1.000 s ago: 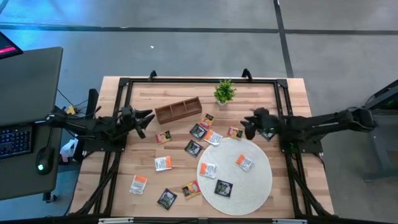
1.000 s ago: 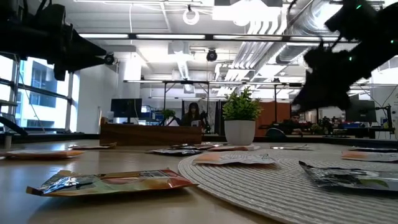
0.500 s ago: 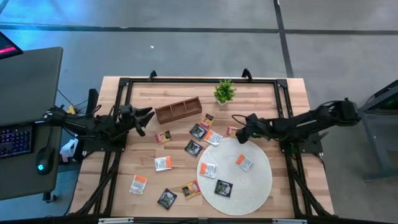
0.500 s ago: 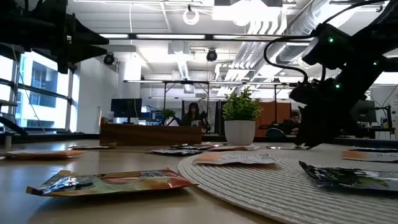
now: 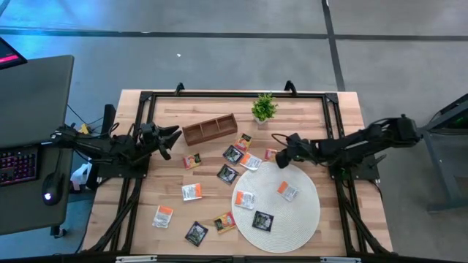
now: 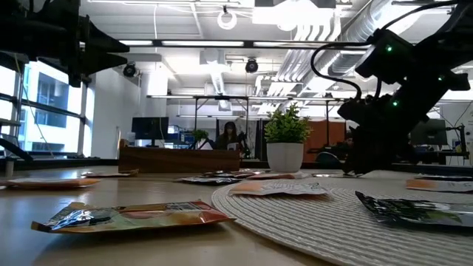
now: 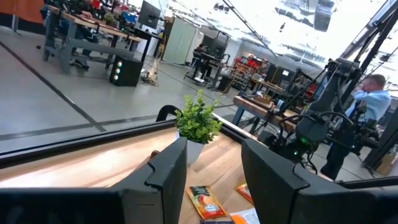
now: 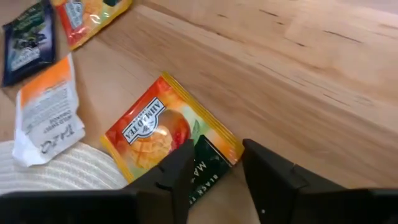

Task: Pick & Place Tea
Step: Put the orange tea bag into the right section of the wooden organizer

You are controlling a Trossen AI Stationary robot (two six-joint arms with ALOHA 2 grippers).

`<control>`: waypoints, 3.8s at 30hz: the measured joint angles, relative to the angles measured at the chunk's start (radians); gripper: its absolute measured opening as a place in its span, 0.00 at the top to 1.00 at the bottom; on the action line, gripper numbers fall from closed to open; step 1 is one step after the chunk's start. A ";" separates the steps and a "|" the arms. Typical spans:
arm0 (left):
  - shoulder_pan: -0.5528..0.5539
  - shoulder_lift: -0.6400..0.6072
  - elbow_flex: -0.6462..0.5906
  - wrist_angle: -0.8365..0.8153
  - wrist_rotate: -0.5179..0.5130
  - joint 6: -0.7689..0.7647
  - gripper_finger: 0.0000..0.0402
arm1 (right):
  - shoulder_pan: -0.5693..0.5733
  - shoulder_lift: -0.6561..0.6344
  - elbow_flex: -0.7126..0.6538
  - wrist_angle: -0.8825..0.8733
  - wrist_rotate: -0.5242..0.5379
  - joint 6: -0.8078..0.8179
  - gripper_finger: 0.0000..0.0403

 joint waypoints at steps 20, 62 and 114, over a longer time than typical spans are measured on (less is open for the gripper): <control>0.000 0.000 0.000 0.010 -0.029 0.001 0.62 | -0.011 0.006 0.220 0.299 0.072 -0.701 1.00; 0.000 0.000 0.000 -0.076 0.001 0.027 0.62 | -0.255 0.889 1.506 -0.537 -0.086 -1.744 0.80; 0.000 0.000 0.000 -0.097 0.014 -0.027 0.62 | -0.229 0.629 0.986 -0.605 -0.125 -0.913 0.56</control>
